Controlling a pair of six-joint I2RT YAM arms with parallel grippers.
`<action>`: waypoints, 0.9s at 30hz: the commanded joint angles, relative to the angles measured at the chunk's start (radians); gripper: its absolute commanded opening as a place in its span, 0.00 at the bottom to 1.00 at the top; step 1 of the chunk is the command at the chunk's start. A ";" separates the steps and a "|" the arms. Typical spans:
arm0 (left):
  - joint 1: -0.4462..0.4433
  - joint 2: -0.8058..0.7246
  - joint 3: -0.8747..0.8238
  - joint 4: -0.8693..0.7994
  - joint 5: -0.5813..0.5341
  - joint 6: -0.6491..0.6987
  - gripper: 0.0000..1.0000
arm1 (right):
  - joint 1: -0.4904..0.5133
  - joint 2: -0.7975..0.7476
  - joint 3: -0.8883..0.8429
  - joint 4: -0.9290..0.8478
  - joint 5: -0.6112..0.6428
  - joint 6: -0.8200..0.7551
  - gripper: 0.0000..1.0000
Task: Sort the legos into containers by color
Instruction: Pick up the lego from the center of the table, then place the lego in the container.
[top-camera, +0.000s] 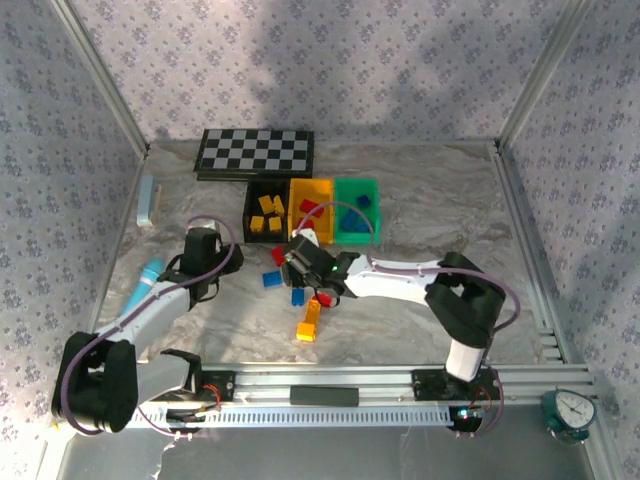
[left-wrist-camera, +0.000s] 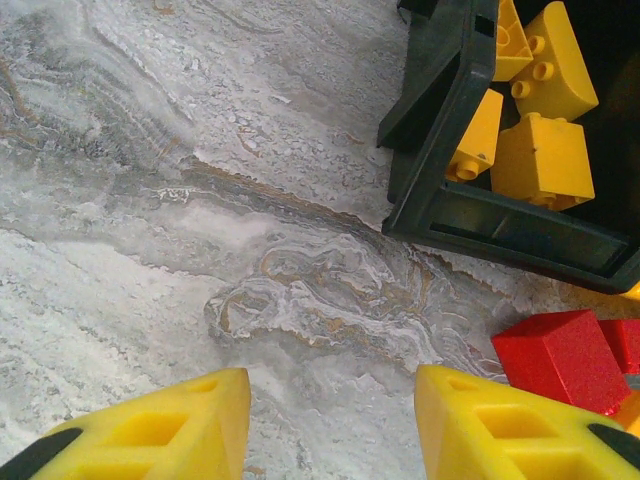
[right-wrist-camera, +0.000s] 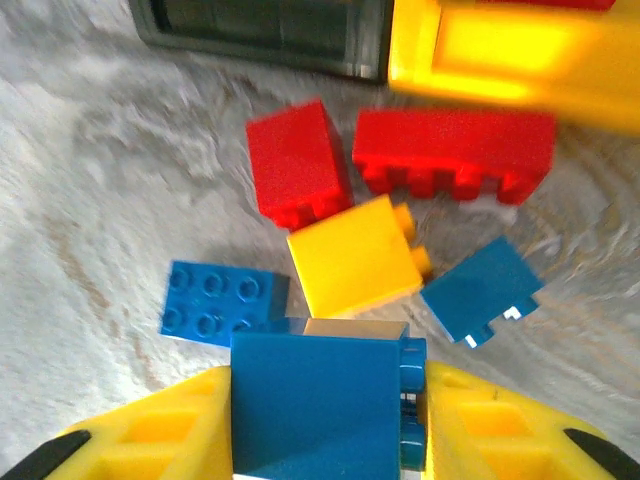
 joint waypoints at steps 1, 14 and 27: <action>0.007 0.008 0.013 0.036 0.020 -0.009 0.47 | -0.009 -0.088 -0.016 -0.038 0.069 -0.034 0.38; 0.007 0.011 0.021 0.033 0.025 -0.016 0.47 | -0.170 -0.280 -0.086 -0.056 0.099 -0.087 0.38; 0.008 0.007 0.032 0.034 0.015 -0.039 0.46 | -0.415 -0.203 -0.020 -0.062 -0.052 -0.118 0.40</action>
